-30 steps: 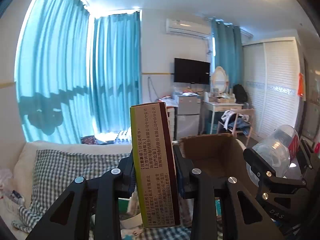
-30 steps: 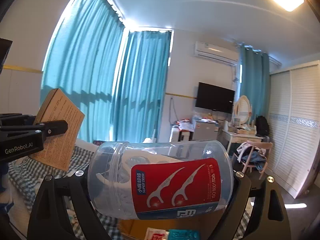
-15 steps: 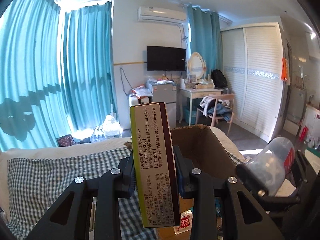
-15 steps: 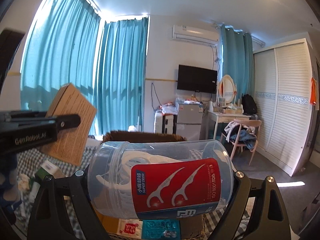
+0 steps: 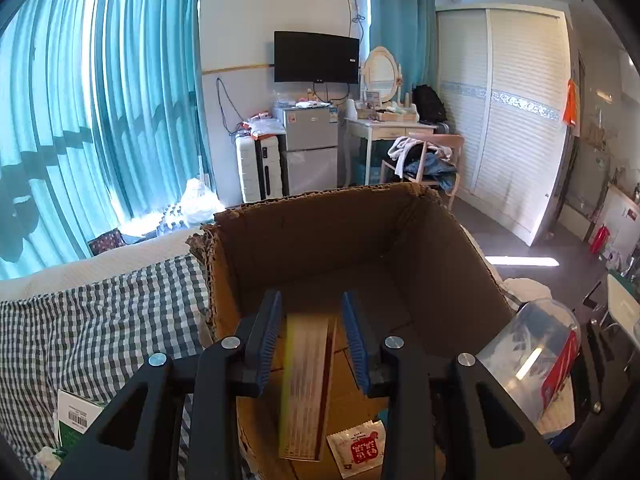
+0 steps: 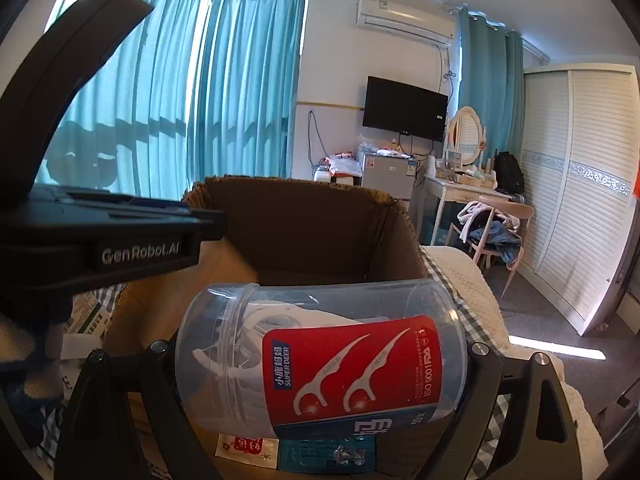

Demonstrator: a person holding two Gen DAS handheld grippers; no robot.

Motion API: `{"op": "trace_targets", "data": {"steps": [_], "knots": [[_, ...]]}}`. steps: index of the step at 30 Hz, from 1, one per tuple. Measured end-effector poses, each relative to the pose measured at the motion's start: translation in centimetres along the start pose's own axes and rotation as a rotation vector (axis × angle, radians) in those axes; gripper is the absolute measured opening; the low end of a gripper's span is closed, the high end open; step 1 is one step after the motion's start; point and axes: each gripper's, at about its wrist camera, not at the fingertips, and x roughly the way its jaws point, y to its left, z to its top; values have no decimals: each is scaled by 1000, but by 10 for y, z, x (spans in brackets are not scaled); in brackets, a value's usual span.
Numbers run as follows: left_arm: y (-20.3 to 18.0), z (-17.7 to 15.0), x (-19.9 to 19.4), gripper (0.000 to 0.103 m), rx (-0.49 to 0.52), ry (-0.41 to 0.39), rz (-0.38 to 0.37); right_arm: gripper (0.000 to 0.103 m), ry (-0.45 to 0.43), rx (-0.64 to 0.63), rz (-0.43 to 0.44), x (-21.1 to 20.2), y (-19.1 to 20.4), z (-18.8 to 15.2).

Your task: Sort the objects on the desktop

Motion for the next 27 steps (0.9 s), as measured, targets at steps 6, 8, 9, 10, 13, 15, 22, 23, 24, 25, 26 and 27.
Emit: {"op": "trace_targets", "data": {"steps": [6,8,9,10,13,15,22,23,24,25,26,27], "knots": [[9,1,-19,53,-13,-43,10,94,-21,-18,-20,-2,4,2],[15,1,-31,60,-23,-64,17,94,-37,-14,-24,-7,4,4],[19,1,-36,65,-27,-72,18,95,-43,-11,-26,-10,4,5],[22,1,-43,67,-31,-81,18,96,-51,-7,-27,-14,4,7],[34,0,-65,77,-42,-111,28,98,-78,-3,-33,-23,5,13],[43,-1,-83,88,-51,-136,39,103,-96,-1,-35,-31,6,17],[76,-4,-140,103,-128,-221,89,103,-157,15,-35,-61,14,40],[81,-6,-148,103,-138,-230,106,103,-168,21,-27,-66,18,42],[85,-9,-157,103,-147,-241,117,103,-179,25,-21,-72,21,44],[90,-10,-165,103,-155,-253,123,103,-192,28,-16,-77,24,46],[95,-12,-174,103,-162,-264,128,103,-201,29,-9,-80,26,49],[101,-13,-181,103,-166,-271,137,103,-209,28,-1,-84,30,51]]}}
